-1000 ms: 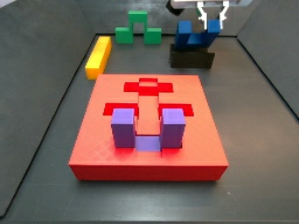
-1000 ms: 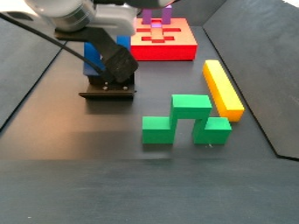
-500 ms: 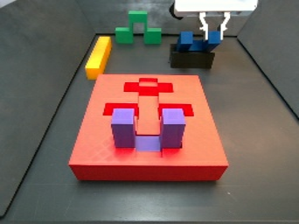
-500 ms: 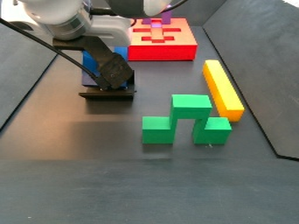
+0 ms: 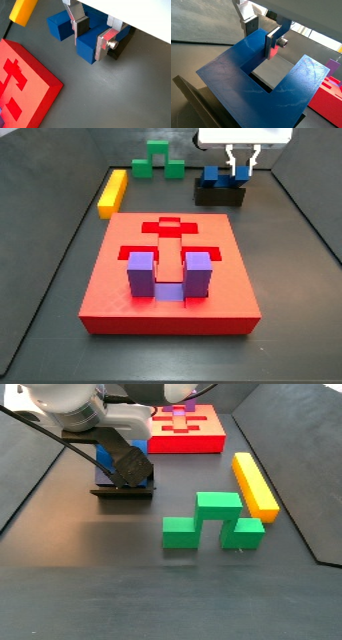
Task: Pick up the blue object. Move up. Place the blue object on the fixture. Regrasp the blue object. Move to above the board. Insert the blue object.
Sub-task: Place the blue object on the fixture, then regrasp the blue object.
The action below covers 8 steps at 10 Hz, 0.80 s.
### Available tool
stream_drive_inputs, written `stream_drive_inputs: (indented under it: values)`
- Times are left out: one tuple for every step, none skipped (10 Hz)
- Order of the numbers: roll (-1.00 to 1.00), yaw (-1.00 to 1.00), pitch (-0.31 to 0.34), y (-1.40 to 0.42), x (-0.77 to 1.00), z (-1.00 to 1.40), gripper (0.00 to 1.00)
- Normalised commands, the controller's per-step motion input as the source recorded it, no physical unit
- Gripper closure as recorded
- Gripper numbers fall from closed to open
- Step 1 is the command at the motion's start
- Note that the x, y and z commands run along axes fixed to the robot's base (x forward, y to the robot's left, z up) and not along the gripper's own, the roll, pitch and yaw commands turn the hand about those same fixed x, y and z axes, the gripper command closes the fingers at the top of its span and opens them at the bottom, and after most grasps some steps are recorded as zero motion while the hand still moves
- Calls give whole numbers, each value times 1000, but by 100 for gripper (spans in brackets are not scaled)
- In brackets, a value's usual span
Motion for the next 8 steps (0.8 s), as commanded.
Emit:
stream_drive_inputs:
  values:
    - [0, 0, 0, 0, 0, 0, 0]
    - [554, -14, 449, -123, 277, 797, 0]
    - [737, -9, 429, -111, 171, 680, 0]
    - [909, -23, 397, -217, 123, 577, 0]
    - [1000, -54, 386, -280, 111, 446, 0]
    - [1000, -40, 351, -334, 57, 337, 0]
    - [1000, 0, 197, -394, 0, 0, 0]
    - [1000, 109, 40, -463, -3, -20, 0]
